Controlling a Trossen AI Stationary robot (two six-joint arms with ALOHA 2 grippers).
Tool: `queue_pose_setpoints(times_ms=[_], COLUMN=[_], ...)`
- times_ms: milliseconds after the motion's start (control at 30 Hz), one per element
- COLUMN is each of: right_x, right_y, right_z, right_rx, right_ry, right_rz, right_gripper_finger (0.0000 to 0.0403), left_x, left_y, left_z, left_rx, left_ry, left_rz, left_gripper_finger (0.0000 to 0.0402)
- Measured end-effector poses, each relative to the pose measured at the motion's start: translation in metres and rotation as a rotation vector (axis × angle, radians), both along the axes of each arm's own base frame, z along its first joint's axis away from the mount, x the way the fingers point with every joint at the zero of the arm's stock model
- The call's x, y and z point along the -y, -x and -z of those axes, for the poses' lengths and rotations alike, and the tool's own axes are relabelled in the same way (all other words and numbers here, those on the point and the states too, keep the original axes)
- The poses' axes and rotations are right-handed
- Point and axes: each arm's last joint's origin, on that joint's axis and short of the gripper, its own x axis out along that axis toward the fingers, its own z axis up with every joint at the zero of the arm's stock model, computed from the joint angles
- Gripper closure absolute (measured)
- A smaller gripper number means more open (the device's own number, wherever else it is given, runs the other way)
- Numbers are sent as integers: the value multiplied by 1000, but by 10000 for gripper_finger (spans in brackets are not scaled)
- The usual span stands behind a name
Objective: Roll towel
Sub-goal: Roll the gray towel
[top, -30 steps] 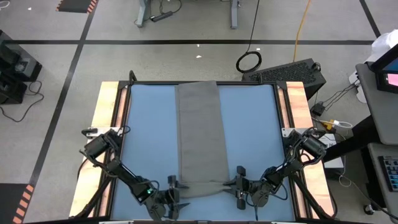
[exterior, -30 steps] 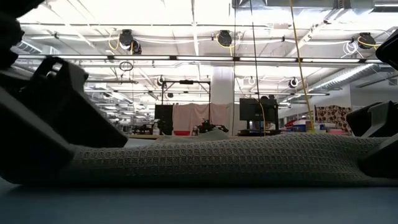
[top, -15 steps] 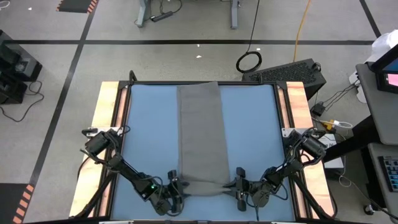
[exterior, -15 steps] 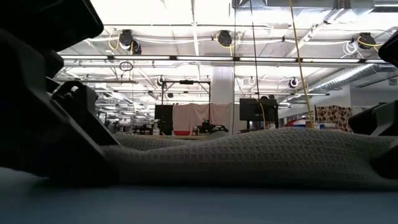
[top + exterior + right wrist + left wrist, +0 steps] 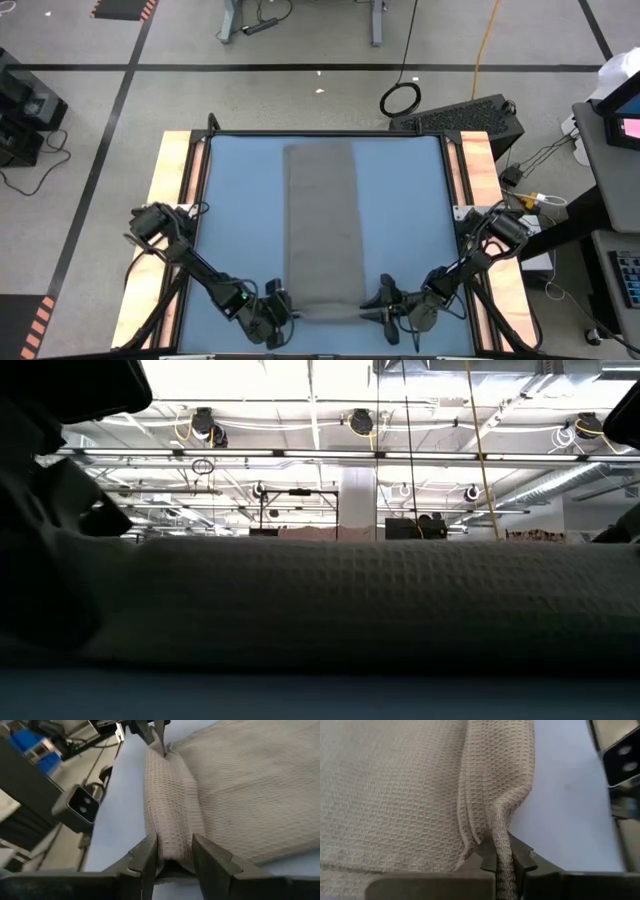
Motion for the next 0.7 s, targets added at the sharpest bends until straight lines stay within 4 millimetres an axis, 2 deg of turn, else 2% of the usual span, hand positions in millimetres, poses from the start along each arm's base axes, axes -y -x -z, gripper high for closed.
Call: queue_pose_setpoints(times_ms=[133, 300, 500, 700], right_x=[0, -5, -31, -55], right_y=[0, 4, 5, -13], right_z=[-7, -21, -27, -18], right_rx=[22, 98, 143, 89], right_ry=[2, 201, 438, 681], right_rz=[5, -88, -223, -149], right_gripper_finger=[286, 250, 192, 172], left_x=[-1, -7, -14, -18], left_y=[-2, -7, -13, -17], left_z=[-5, -4, -4, -5], left_rx=[-35, -59, -95, -104], left_ry=[107, 174, 249, 300], left_rz=[-18, -74, -117, -147], left_gripper_finger=[377, 385, 393, 386])
